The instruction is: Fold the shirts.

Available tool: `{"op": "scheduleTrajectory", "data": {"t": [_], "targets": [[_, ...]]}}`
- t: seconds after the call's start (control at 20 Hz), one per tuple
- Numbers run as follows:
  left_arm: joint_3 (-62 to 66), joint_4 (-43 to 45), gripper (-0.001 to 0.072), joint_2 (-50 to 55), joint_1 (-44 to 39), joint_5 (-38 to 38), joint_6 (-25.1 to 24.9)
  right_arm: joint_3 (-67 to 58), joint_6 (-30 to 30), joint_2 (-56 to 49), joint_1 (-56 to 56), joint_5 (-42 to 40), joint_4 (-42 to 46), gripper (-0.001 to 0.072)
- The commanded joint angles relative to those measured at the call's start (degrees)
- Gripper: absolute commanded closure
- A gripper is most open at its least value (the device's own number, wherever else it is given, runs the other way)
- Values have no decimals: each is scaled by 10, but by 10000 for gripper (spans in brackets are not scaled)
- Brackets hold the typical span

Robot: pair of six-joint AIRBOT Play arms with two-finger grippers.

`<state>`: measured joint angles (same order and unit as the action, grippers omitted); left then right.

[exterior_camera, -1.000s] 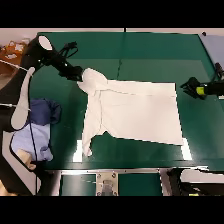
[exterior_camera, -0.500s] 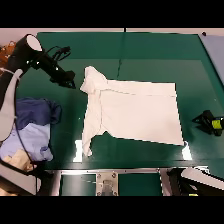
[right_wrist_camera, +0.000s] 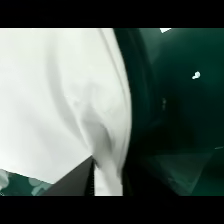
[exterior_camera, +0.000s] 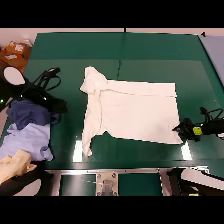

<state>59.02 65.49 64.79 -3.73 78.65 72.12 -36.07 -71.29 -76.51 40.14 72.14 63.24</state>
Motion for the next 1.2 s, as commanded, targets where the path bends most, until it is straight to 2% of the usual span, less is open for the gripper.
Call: {"op": "scheduleTrajectory", "data": {"t": [0.0, 0.05, 0.15, 0.3, 0.45, 0.75, 1.0, 1.15], "targets": [[-34, -2, 682, -30, 1, 0, -2, -3, 19, -16, -46, -16, 13, 641], [-34, -2, 679, -30, 1, -6, -2, -16, 16, -16, -46, -16, 13, 696], [-34, -1, 231, -29, -10, -18, -6, -59, 7, -16, -46, -17, 13, 697], [-36, -1, 231, -29, -72, -58, -6, -111, -11, -16, -46, -26, -1, 697], [-62, -1, 231, -26, -175, -131, 7, -118, -11, -17, -46, -40, -11, 697], [-75, -1, 232, 59, -317, -161, 30, -118, -11, -17, -46, -70, -13, 697], [-75, 26, 233, 114, -349, -147, 83, -118, -11, -17, -46, -87, -13, 697], [-75, 107, 233, 128, -349, -128, 151, -118, -10, -17, -46, -87, -13, 697]]}}
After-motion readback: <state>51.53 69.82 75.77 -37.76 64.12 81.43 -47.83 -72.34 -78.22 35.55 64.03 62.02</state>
